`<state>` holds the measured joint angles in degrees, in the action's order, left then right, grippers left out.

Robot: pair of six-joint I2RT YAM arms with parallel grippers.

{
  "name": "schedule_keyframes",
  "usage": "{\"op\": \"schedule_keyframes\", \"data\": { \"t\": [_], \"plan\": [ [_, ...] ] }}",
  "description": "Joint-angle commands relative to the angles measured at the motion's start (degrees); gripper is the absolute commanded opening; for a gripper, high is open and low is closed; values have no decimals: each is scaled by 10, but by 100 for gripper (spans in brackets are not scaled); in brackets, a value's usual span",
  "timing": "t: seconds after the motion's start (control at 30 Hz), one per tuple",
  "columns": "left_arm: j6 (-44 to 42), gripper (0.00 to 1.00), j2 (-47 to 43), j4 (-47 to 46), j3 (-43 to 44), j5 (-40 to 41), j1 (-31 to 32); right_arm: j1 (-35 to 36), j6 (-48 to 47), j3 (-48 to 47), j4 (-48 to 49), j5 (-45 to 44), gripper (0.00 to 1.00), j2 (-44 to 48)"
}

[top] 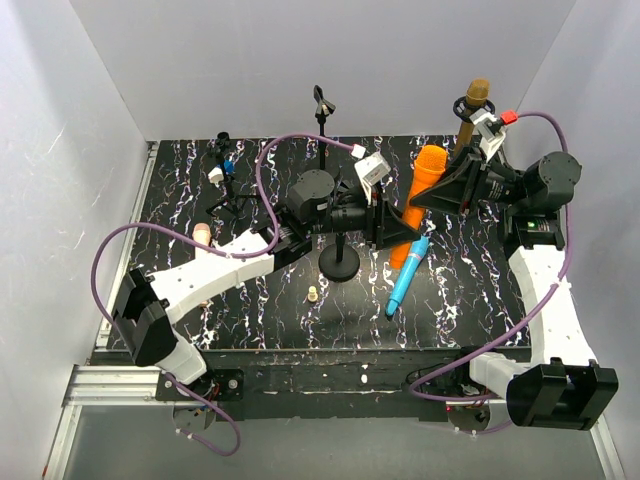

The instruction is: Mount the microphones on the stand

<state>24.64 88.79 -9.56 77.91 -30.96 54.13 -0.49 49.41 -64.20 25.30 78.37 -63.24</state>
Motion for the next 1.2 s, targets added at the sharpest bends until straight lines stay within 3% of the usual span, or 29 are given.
{"op": "schedule_keyframes", "data": {
  "t": [0.0,0.03,0.07,0.13,0.17,0.2,0.27,0.37,0.5,0.63,0.83,0.97,1.17],
  "plan": [
    [-7,12,-20,-13,11,28,2,3,14,5,15,5,1,8],
    [-10,26,-27,-4,11,39,1,3,-3,3,8,6,1,9],
    [-14,49,-35,8,8,55,0,4,-27,-1,-11,6,1,9],
    [-25,81,-60,29,2,77,-3,4,-103,-23,-88,6,1,8],
    [-32,95,-72,41,-5,83,-9,4,-149,-41,-146,1,1,7],
    [-39,98,-88,52,-9,85,-16,4,-207,-58,-196,-7,1,5],
    [-56,98,-118,84,-18,72,-41,4,-313,-91,-305,-31,1,0],
    [-84,98,-164,150,-29,43,-88,4,-408,-119,-391,-66,1,-8],
    [-181,98,-208,248,-29,13,-152,3,-430,-111,-374,-97,1,-15],
    [-341,98,-188,357,3,7,-176,20,-412,-88,-321,-127,1,-23],
    [-513,98,-155,296,-27,-91,-220,38,-398,-66,-259,-130,1,-39],
    [-533,98,-100,245,-8,-187,-258,44,-398,-64,-230,-125,1,-49],
    [-533,98,-28,221,32,-270,-264,47,-387,-58,-204,-113,1,-64]
  ]
}}
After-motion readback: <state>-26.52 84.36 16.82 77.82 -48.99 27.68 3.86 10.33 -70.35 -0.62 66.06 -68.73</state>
